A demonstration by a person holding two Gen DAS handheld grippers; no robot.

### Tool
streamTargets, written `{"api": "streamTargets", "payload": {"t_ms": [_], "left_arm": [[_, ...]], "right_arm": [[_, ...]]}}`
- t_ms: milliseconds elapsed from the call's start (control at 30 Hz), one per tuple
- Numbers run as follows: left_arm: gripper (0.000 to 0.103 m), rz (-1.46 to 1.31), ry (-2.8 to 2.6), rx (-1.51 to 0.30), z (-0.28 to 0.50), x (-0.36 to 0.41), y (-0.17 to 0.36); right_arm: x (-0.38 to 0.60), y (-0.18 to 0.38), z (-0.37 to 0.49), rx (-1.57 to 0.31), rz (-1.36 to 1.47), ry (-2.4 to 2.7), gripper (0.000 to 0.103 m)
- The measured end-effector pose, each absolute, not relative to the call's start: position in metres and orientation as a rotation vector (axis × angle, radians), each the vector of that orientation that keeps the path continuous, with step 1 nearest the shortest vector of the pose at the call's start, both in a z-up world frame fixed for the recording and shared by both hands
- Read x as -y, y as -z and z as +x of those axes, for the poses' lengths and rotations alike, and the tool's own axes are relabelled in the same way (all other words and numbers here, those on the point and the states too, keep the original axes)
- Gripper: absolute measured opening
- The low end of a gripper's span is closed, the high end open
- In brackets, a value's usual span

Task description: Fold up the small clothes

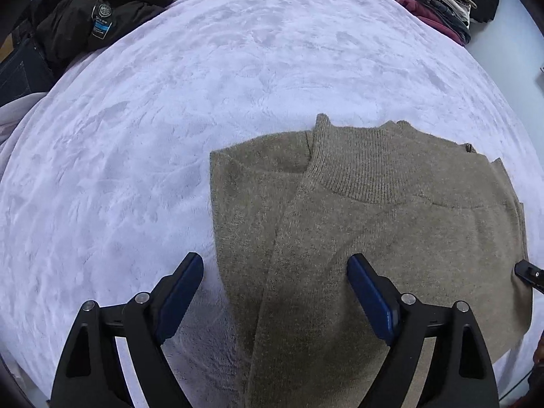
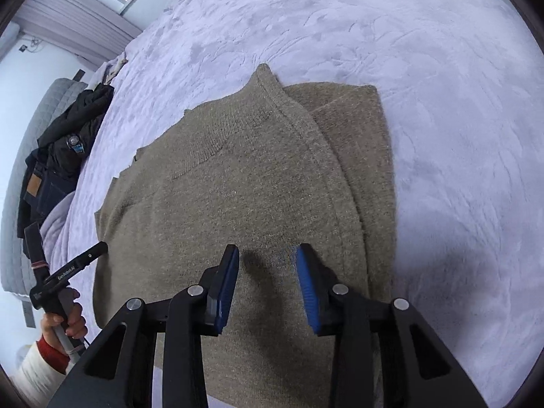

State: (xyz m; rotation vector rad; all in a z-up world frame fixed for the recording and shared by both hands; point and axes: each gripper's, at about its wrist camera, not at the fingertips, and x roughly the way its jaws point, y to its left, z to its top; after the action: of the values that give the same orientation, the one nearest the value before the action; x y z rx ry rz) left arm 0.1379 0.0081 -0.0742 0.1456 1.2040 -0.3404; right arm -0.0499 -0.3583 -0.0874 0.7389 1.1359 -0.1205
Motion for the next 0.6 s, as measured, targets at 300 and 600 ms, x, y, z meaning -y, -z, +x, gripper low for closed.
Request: {"api": "streamTargets", "payload": {"t_ms": [300,600], "left_arm": [[0.055,0.065,0.420,-1.312,0.192,0.021,0.090],[0.009,0.038,0.426,-1.266,0.199,0.012,0.086]], "right_arm": [[0.348,0.091,-0.049,-1.161,0.698,0.104,0.039],[0.350,0.093,-0.050,-1.151,0.713,0.091,0.039]]}}
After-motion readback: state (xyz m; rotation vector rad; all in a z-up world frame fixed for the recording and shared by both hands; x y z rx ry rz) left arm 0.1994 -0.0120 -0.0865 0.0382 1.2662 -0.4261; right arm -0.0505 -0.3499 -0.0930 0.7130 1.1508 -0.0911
